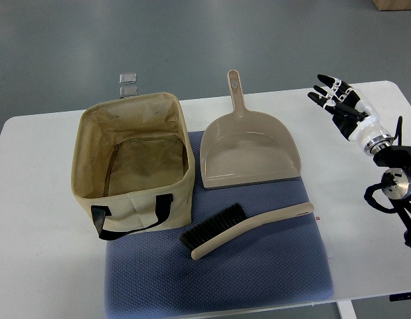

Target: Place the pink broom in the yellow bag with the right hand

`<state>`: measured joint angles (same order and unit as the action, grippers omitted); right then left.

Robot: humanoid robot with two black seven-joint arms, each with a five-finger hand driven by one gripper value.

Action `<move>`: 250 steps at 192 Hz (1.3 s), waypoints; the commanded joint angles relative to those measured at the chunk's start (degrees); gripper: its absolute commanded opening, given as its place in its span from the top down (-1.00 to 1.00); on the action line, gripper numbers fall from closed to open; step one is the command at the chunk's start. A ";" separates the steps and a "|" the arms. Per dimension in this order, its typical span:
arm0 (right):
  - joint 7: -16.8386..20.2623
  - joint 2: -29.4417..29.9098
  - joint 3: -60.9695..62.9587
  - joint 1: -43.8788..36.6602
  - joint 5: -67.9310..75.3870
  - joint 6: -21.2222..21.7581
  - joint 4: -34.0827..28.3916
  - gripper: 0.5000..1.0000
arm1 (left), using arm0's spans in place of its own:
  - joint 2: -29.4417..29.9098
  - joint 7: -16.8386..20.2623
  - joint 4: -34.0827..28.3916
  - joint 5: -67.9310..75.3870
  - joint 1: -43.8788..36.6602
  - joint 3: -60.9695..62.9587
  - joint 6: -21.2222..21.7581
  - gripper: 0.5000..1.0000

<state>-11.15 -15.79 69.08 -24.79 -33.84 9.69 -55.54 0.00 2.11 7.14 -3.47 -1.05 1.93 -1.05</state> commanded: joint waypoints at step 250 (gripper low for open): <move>-7.04 -15.24 -21.00 -10.19 -3.16 0.85 -1.32 -0.69 | 0.00 0.00 -0.02 0.04 0.00 0.00 0.00 -1.00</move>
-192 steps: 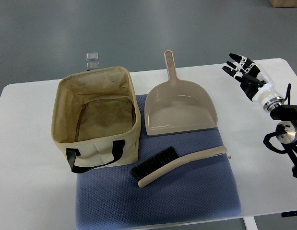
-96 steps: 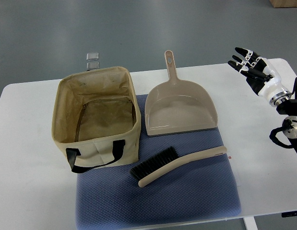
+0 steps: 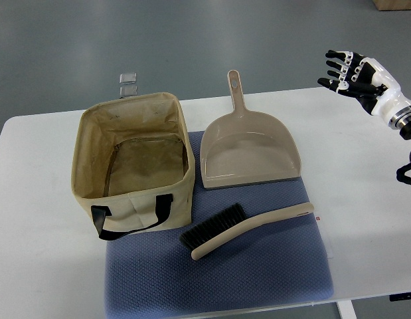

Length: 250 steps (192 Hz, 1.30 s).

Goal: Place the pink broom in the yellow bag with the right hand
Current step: 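Move the right hand down toward the beige brush handle, then close the right hand around the beige brush handle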

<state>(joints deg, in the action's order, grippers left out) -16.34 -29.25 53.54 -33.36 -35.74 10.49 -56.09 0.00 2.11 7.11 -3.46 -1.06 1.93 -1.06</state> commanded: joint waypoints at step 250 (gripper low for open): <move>-3.61 -10.48 -40.80 -9.17 -60.23 -12.24 -24.77 -0.56 | 0.00 0.00 0.00 -0.06 0.00 0.00 0.00 -1.00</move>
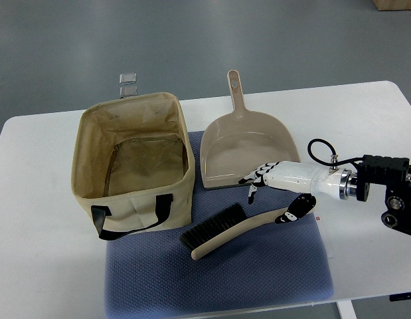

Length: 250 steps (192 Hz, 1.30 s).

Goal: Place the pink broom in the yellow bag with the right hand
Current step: 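Close the right hand around the beige brush handle, then lift the brush with the right hand over the dustpan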

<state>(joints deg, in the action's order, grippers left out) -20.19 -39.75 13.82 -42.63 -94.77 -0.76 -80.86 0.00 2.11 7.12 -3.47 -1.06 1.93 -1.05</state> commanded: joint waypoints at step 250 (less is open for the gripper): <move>2.61 -1.21 -0.37 0.62 -7.28 -9.09 1.58 1.00 | 0.00 0.00 0.00 0.04 0.00 0.00 0.00 -1.00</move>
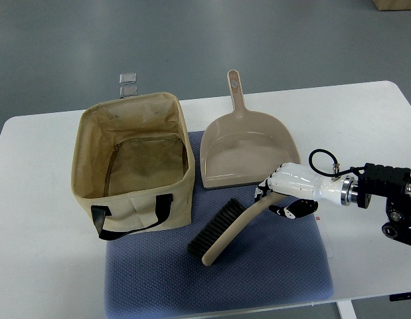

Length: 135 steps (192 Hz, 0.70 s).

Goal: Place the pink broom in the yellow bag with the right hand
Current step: 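Lift the brush with the right hand over the dustpan, then carry the brush over the canvas bin and release it inside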

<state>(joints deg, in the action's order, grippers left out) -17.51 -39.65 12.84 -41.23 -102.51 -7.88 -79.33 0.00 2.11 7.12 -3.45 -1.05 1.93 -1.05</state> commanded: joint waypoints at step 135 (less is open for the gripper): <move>-0.15 -9.31 5.44 -22.48 6.09 0.23 4.09 1.00 | 0.00 0.00 0.00 -0.06 0.00 0.00 0.00 -1.00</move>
<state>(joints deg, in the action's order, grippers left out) -17.88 -51.41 18.48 -58.37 -96.26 -9.93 -76.94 0.00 2.11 7.12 -3.46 -1.06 1.93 -1.05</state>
